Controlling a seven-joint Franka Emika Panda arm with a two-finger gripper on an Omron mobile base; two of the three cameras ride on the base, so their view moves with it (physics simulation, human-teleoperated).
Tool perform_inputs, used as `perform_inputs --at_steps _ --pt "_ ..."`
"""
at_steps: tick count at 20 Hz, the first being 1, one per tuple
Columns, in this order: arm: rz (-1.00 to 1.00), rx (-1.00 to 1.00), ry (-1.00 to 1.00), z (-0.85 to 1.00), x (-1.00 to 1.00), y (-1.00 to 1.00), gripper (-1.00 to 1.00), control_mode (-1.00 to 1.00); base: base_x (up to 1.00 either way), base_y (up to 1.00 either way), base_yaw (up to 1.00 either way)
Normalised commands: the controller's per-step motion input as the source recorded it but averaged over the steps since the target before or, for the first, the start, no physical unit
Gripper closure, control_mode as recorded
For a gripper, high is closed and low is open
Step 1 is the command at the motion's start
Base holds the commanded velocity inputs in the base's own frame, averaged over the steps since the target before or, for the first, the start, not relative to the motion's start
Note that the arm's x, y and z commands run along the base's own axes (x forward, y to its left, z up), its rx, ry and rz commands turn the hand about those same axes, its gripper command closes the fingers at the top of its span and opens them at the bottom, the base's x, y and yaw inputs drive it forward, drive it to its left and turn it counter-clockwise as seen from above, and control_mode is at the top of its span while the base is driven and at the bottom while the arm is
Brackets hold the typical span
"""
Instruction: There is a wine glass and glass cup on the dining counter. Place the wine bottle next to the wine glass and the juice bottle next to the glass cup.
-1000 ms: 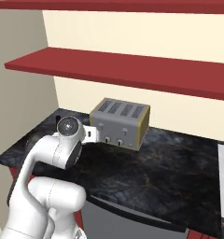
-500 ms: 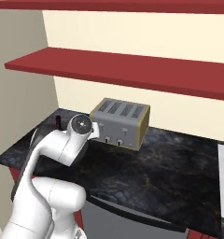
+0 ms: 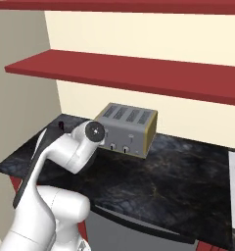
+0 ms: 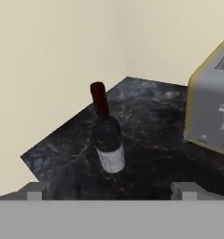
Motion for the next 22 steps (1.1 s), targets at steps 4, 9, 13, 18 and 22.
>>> perform_inputs --at_steps 4,9,13,18,22 --pt "0.02 0.10 0.00 0.06 -0.02 0.17 -1.00 -1.00 0.00 0.00 0.00" --pt "0.04 0.05 0.00 0.08 -0.04 0.20 -1.00 -1.00 0.00 0.00 0.00" --pt "0.02 0.00 0.00 0.09 -0.03 0.18 -1.00 -1.00 0.00 0.00 0.00" --pt "0.00 0.00 0.06 0.05 0.01 0.07 -1.00 -1.00 0.00 0.00 0.00" --pt "0.00 0.00 0.12 0.00 0.11 0.04 -1.00 -1.00 0.00 0.00 0.00"
